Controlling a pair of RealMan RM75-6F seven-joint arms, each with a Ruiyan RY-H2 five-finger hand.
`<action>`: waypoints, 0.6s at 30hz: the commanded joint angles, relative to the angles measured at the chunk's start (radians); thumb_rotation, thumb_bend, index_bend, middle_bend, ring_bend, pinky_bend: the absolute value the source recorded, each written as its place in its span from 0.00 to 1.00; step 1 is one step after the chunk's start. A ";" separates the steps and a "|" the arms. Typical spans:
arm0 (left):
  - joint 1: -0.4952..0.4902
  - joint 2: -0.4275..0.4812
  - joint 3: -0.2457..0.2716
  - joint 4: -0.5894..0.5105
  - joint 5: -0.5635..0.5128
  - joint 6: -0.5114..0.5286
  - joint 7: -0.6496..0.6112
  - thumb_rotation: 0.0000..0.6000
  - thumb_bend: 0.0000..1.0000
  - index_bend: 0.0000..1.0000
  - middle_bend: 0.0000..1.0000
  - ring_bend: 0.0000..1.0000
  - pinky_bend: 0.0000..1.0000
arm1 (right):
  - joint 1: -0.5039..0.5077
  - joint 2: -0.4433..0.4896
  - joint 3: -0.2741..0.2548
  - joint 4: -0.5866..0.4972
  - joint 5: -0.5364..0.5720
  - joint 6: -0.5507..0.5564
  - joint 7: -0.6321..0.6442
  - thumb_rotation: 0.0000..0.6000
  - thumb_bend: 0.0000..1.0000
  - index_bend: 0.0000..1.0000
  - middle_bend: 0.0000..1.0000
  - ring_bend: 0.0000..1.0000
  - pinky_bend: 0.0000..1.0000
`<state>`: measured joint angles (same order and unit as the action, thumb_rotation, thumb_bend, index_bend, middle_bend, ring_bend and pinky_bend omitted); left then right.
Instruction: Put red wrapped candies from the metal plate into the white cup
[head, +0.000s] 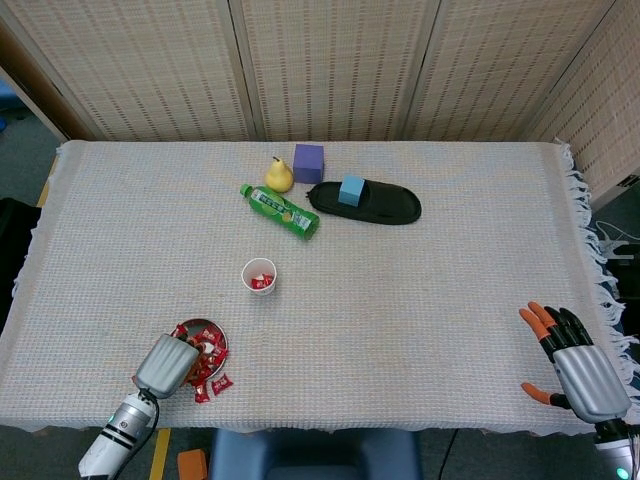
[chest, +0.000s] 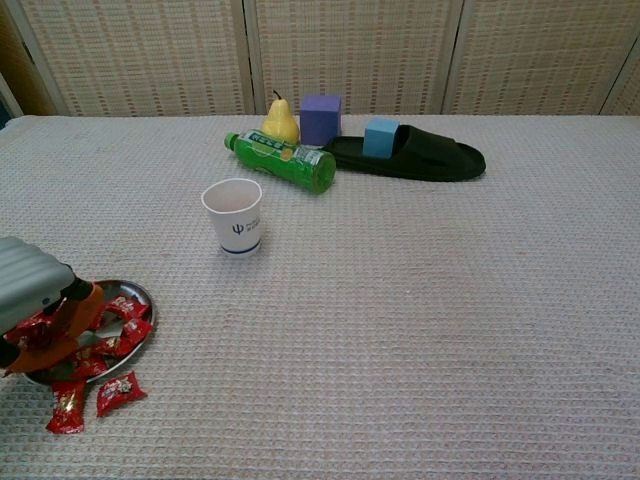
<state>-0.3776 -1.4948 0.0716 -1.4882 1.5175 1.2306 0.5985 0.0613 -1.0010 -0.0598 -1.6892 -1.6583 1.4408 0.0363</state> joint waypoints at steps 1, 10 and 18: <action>-0.004 0.013 -0.012 -0.010 0.003 0.005 -0.005 1.00 0.40 0.62 0.63 0.53 0.85 | 0.000 -0.001 0.002 -0.001 0.004 -0.001 -0.001 1.00 0.00 0.00 0.00 0.00 0.00; -0.064 0.046 -0.084 -0.089 0.010 -0.018 0.061 1.00 0.40 0.62 0.63 0.53 0.85 | 0.004 -0.002 0.006 -0.002 0.016 -0.008 -0.005 1.00 0.00 0.00 0.00 0.00 0.00; -0.173 0.074 -0.219 -0.181 -0.077 -0.105 0.122 1.00 0.40 0.63 0.63 0.53 0.86 | 0.006 -0.001 0.017 0.002 0.045 -0.016 0.005 1.00 0.00 0.00 0.00 0.00 0.00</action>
<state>-0.5223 -1.4303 -0.1164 -1.6471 1.4698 1.1524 0.7066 0.0667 -1.0015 -0.0454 -1.6875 -1.6182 1.4276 0.0401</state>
